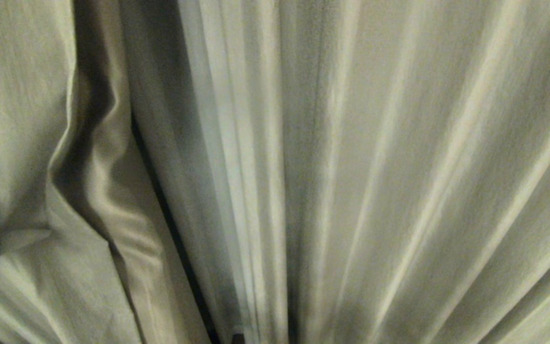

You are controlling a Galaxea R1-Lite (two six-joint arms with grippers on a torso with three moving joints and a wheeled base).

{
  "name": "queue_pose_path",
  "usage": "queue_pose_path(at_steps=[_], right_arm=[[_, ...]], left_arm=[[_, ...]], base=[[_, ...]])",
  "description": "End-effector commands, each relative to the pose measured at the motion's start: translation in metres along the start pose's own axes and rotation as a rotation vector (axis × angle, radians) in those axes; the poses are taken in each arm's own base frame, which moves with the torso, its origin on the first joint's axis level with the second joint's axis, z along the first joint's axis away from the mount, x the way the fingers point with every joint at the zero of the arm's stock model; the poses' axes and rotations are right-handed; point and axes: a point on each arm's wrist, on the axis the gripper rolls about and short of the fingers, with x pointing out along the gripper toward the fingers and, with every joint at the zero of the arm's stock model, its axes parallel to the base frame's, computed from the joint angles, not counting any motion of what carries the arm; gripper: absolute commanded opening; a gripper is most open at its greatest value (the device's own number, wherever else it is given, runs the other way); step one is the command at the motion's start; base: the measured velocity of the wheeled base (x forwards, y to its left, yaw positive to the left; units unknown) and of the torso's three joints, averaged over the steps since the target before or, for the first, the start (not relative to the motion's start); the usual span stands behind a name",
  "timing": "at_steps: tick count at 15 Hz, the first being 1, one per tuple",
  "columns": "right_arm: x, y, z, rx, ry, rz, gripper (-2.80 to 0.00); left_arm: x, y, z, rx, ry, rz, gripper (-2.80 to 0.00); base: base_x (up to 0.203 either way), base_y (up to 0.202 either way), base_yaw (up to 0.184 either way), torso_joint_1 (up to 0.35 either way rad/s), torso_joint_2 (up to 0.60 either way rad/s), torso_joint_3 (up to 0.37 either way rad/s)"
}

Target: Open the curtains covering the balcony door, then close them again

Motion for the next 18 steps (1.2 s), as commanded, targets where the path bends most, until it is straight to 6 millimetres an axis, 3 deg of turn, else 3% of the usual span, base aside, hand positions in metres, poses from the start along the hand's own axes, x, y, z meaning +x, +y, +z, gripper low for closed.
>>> queue_pose_path(at_steps=[1, 4, 6, 18], right_arm=[[0.000, 0.000, 0.000, 0.000, 0.001, -0.001, -2.80], [0.000, 0.000, 0.000, 0.000, 0.001, 0.001, -2.80], [0.000, 0.000, 0.000, 0.000, 0.001, 0.001, -2.80], [0.000, 0.000, 0.000, 0.000, 0.001, 0.000, -2.80]], left_arm=[[-0.009, -0.018, 0.003, 0.062, -0.047, -0.046, -2.80], [-0.014, -0.049, -0.003, 0.082, -0.066, -0.171, -2.80], [-0.024, -0.060, -0.021, 0.074, -0.065, -0.157, -2.80], [-0.067, -0.096, -0.096, -0.006, -0.214, -0.166, -2.80]], base=[[0.000, 0.000, 0.000, 0.000, 0.00, 0.000], [0.000, 0.000, 0.000, 0.000, 0.00, 0.000], [0.000, 0.000, 0.000, 0.000, 0.00, 0.000], [0.000, 0.000, 0.000, 0.000, 0.00, 0.000]])
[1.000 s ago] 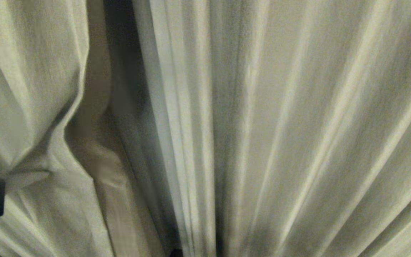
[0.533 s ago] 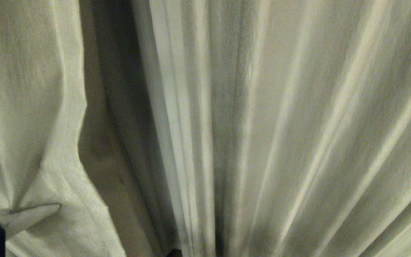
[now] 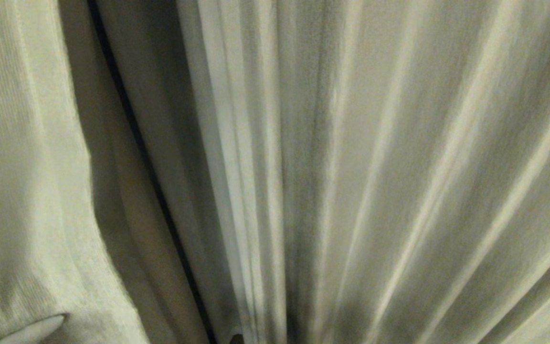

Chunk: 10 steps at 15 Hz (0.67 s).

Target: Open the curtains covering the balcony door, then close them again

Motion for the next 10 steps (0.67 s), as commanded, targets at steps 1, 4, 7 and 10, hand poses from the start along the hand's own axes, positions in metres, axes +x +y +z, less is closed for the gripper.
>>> queue_pose_path(at_steps=[1, 4, 7, 10], right_arm=[[0.000, 0.000, 0.000, 0.000, 0.001, 0.001, -2.80], [0.000, 0.000, 0.000, 0.000, 0.001, 0.000, -2.80], [0.000, 0.000, 0.000, 0.000, 0.001, -0.001, -2.80], [0.000, 0.000, 0.000, 0.000, 0.001, 0.001, -2.80]], left_arm=[[-0.012, -0.009, -0.014, 0.010, -0.063, -0.012, -2.80], [-0.020, -0.014, -0.020, -0.012, -0.111, -0.028, -2.80], [-0.027, -0.018, -0.032, -0.027, -0.156, -0.027, -2.80], [-0.020, -0.016, -0.051, -0.036, -0.158, 0.051, -2.80]], base=[[0.000, 0.000, 0.000, 0.000, 0.00, 0.000], [0.000, 0.000, 0.000, 0.000, 0.00, 0.000], [0.000, 0.000, 0.000, 0.000, 0.00, 0.000], [0.000, 0.000, 0.000, 0.000, 0.00, 0.000]])
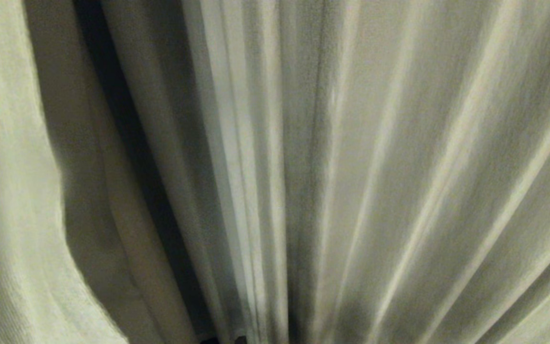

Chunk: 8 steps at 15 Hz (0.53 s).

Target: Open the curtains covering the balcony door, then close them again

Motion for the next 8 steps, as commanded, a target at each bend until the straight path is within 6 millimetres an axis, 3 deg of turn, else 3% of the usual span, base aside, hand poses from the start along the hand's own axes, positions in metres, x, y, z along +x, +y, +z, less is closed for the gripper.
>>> queue_pose_path(at_steps=[1, 5, 8], right_arm=[[0.000, 0.000, 0.000, 0.000, 0.001, 0.000, -2.80], [0.000, 0.000, 0.000, 0.000, 0.001, 0.001, -2.80], [0.000, 0.000, 0.000, 0.000, 0.001, 0.000, -2.80]], left_arm=[[0.006, 0.003, -0.015, 0.023, -0.055, 0.055, -2.80], [0.017, 0.012, -0.028, 0.107, -0.274, 0.257, -2.80], [0.017, 0.013, -0.036, 0.107, -0.223, 0.329, -2.80]], base=[[0.000, 0.000, 0.000, 0.000, 0.00, 0.000], [0.000, 0.000, 0.000, 0.000, 0.00, 0.000], [0.000, 0.000, 0.000, 0.000, 0.00, 0.000]])
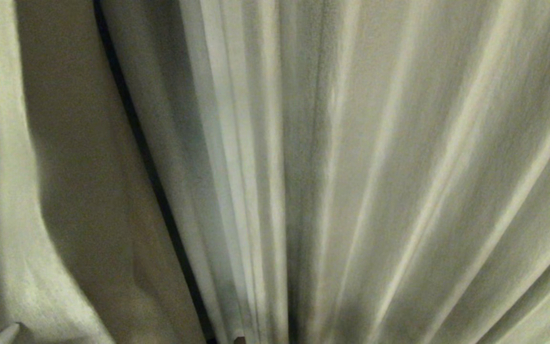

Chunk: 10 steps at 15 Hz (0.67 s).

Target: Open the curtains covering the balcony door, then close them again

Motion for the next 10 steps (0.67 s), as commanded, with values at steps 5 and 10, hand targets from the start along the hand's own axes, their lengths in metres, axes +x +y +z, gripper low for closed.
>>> queue_pose_path(at_steps=[5, 10], right_arm=[[0.000, 0.000, 0.000, 0.000, 0.001, 0.000, -2.80], [0.000, 0.000, 0.000, 0.000, 0.001, 0.000, -2.80]], left_arm=[[-0.009, 0.003, -0.016, -0.001, 0.045, 0.035, -2.80], [-0.025, 0.001, -0.030, -0.030, -0.033, 0.021, -2.80]], base=[[0.000, 0.000, 0.000, 0.000, 0.00, 0.000], [0.000, 0.000, 0.000, 0.000, 0.00, 0.000]])
